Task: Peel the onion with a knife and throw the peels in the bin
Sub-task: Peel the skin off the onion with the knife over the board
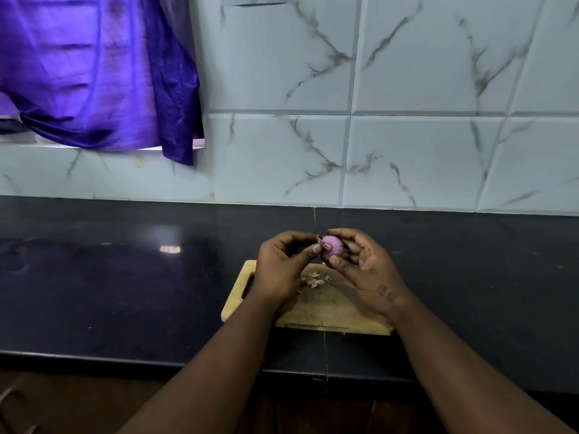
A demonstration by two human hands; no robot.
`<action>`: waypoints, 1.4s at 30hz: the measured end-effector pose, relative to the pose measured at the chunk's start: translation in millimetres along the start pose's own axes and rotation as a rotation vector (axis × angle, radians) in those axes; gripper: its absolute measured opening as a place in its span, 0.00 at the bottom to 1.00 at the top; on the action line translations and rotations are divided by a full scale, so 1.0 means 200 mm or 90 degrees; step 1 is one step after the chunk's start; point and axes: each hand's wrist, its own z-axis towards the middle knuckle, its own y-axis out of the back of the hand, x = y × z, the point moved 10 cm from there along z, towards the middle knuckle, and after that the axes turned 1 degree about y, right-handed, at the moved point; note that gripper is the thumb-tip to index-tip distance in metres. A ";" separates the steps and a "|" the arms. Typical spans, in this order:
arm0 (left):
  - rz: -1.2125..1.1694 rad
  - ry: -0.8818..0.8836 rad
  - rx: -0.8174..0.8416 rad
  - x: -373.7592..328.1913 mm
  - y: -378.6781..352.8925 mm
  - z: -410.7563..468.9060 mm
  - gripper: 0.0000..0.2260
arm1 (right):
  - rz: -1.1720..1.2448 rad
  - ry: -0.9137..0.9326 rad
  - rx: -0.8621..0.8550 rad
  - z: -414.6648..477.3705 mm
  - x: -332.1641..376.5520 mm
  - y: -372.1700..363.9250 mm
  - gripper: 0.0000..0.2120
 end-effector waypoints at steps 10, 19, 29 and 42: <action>0.065 -0.036 -0.005 -0.04 0.00 -0.01 0.06 | -0.006 -0.010 -0.002 0.00 -0.01 0.01 0.19; 0.061 -0.041 -0.028 -0.02 0.03 0.00 0.07 | -0.019 -0.009 0.013 0.01 -0.03 0.00 0.20; -0.082 0.024 -0.029 0.01 0.02 0.00 0.04 | 0.105 -0.027 0.047 0.00 -0.03 -0.03 0.20; 0.119 0.075 -0.094 0.08 0.09 0.02 0.07 | 0.134 -0.047 0.025 0.00 -0.04 -0.02 0.20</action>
